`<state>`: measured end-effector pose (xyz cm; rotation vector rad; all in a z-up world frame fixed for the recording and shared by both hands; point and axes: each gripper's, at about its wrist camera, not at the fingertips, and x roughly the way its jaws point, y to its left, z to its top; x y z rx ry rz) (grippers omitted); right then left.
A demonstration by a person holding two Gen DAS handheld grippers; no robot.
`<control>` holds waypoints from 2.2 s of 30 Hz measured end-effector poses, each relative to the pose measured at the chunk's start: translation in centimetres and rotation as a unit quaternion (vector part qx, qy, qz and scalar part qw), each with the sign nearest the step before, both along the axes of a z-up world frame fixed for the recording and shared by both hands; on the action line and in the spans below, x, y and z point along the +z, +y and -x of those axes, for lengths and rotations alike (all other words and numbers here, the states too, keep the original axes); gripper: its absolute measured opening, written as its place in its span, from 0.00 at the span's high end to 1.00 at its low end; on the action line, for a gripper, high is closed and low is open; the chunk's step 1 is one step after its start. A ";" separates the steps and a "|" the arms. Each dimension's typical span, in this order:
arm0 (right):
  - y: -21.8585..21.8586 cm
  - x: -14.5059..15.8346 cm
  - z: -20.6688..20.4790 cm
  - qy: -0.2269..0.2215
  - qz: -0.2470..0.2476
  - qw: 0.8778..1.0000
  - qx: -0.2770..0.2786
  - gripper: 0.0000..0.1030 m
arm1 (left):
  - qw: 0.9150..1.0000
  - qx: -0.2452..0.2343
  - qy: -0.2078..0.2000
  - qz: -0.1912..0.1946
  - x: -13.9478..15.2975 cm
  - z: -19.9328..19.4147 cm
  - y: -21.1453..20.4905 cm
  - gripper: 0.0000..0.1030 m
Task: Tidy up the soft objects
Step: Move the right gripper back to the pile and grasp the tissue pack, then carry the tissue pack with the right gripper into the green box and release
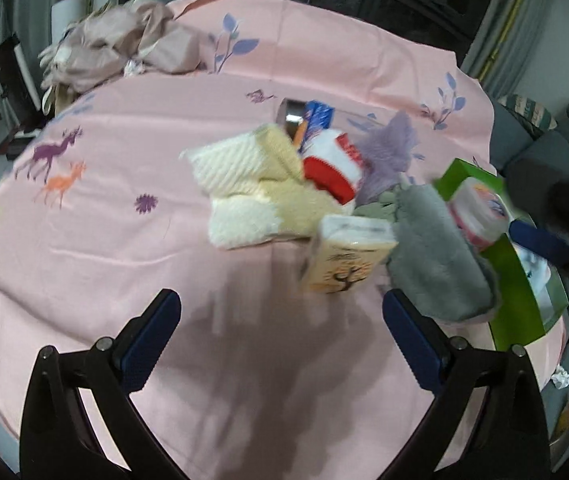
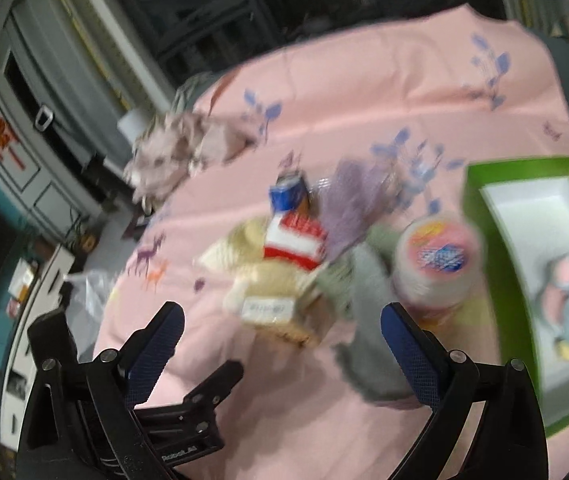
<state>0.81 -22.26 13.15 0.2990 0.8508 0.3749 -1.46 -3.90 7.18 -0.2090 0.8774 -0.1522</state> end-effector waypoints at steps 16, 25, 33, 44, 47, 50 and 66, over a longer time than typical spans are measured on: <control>3.0 -6.7 -4.1 0.075 -0.017 0.996 0.032 0.26 | 0.996 -0.024 0.019 0.086 -3.5 -2.8 0.2 0.28; 3.0 -9.1 -5.7 0.085 -0.031 0.995 0.043 0.52 | 0.990 -0.061 0.019 0.129 -4.8 -4.5 -0.8 0.65; 2.6 -7.5 -4.5 0.058 -0.016 0.997 0.038 0.52 | 0.989 -0.071 -0.002 0.126 -2.8 -3.4 -1.4 0.72; 0.4 0.0 -0.1 -0.052 0.000 0.998 0.025 0.52 | 0.983 -0.129 -0.084 0.097 4.4 -0.1 -4.4 0.71; -0.6 1.3 0.7 -0.072 -0.002 0.997 0.014 0.52 | 0.981 -0.140 -0.104 0.085 6.1 0.3 -5.6 0.72; -2.1 2.4 1.4 -0.086 -0.012 0.996 0.005 0.52 | 0.978 -0.151 -0.115 0.084 7.2 0.5 -6.7 0.71; -11.8 5.3 4.4 -0.130 -0.043 0.986 -0.094 0.52 | 0.958 -0.241 -0.131 0.079 10.6 0.3 -15.7 0.71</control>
